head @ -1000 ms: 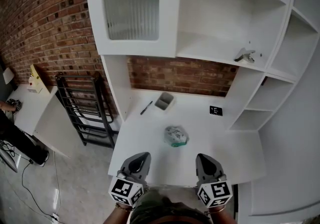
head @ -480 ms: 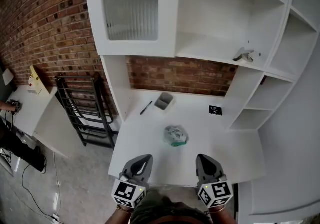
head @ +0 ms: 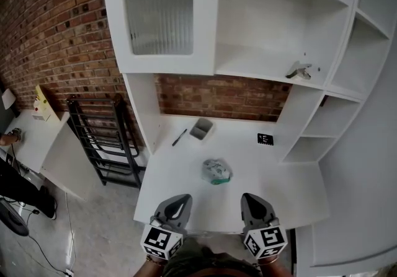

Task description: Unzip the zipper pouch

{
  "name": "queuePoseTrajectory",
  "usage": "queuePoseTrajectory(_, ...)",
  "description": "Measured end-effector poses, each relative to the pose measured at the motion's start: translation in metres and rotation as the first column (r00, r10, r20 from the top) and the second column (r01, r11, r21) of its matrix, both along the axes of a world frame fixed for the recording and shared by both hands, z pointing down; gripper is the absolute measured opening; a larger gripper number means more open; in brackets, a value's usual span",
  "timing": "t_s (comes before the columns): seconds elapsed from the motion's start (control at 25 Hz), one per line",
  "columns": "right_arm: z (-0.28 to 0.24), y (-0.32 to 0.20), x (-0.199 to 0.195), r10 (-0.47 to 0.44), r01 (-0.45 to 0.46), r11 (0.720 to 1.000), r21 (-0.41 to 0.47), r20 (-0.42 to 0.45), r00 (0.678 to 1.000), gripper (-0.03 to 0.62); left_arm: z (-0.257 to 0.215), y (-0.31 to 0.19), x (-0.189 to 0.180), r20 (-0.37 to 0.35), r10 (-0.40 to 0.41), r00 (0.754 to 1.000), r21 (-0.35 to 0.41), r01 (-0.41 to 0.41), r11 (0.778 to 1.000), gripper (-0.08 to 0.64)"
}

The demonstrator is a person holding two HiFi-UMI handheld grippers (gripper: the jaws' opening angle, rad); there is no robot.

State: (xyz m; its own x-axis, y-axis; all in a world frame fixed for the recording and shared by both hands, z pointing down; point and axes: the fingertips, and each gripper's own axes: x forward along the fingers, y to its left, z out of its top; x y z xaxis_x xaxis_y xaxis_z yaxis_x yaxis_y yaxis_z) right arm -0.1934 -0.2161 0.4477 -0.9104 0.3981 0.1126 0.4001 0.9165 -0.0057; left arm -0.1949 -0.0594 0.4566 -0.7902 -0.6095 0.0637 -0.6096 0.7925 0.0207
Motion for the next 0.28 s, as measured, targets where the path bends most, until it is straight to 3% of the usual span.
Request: queuePoseTrajectory(0.28,0.0023,-0.0042,0.0007,0.003,-0.003,1.0,0.013,0.001,1.0,0.0,0.0029,-0.0036,-0.0025,-0.002,0.012,1.0,-0.01,-0.012,1.0,0.002)
